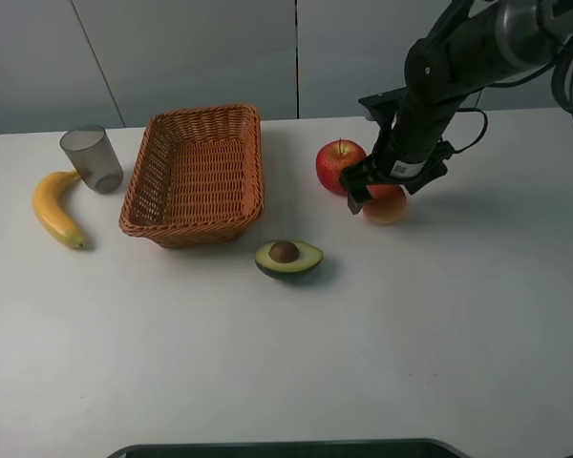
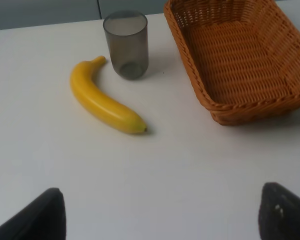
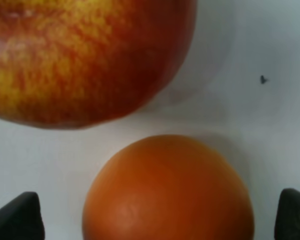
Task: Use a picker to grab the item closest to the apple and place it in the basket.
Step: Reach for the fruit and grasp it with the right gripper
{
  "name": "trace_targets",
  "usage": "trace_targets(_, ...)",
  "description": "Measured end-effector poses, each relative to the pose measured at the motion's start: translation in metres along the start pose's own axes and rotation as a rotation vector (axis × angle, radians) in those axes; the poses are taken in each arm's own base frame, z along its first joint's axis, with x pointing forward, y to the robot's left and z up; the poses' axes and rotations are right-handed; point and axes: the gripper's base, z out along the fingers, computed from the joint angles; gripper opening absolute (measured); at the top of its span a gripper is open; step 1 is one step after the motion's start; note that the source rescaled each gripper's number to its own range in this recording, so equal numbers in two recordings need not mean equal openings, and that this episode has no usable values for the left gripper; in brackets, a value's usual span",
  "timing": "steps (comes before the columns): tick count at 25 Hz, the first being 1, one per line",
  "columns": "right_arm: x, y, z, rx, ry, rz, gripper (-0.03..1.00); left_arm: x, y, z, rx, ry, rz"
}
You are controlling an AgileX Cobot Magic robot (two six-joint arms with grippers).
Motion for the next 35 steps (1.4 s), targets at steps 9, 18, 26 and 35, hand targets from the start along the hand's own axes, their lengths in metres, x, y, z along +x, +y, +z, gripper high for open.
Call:
trace_targets(9, 0.000, 0.000, 0.008, 0.005, 0.001, -0.005, 1.00, 0.000, 0.000, 0.000, 0.000, 0.000, 0.000)
trace_targets(18, -0.001, 0.000, 0.008, 0.005, -0.009, -0.003, 1.00, 0.000, 0.000, 0.000, 0.000, 0.000, 0.000)
trace_targets(26, 0.001, 0.000, 0.015, 0.005, 0.006, -0.003, 1.00, 0.000, 0.000, 0.000, 0.000, 0.000, 0.000)
trace_targets(35, 0.001, 0.000, 0.018, 0.006, 0.011, -0.005, 0.87, 0.000, 0.000, 0.000, 0.000, 0.000, 0.000)
